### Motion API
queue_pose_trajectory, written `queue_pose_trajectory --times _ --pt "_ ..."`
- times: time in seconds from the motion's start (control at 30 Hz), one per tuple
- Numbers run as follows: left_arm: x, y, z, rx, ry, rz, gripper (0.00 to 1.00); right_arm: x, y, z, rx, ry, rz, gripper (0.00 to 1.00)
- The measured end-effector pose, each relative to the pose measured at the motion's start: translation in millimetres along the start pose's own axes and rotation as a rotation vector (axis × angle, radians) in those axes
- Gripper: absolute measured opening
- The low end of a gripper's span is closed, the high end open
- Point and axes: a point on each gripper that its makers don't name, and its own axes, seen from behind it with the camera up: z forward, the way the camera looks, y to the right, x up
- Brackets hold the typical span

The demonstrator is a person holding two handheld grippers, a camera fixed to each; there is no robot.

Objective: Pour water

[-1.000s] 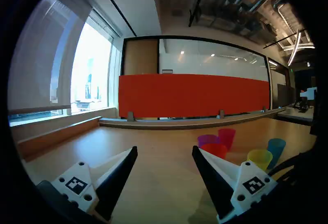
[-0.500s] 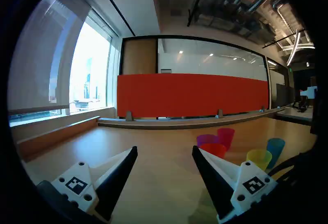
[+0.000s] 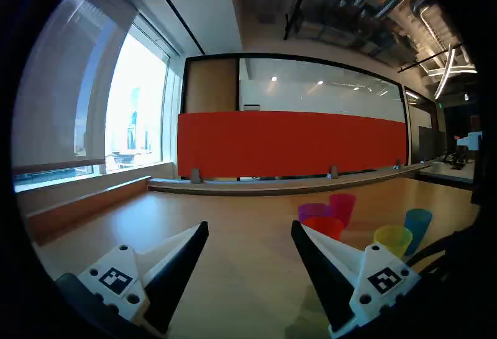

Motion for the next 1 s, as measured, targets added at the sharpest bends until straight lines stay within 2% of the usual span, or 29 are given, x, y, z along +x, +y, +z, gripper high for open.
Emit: queue_pose_trajectory --times 0.47,0.8,1.0 --pt "-0.2 0.4 -0.6 0.000 0.000 0.000 0.99 -2.0 -7.4 0.8 0.052 0.045 0.000 0.99" --pt "0.2 0.5 -0.7 0.000 0.000 0.000 0.99 -25.2 -27.9 16.3 0.111 0.053 0.027 0.99" --pt "0.3 0.6 -0.4 0.000 0.000 0.000 0.99 -36.9 -38.1 26.4 0.123 0.062 -0.001 0.99"
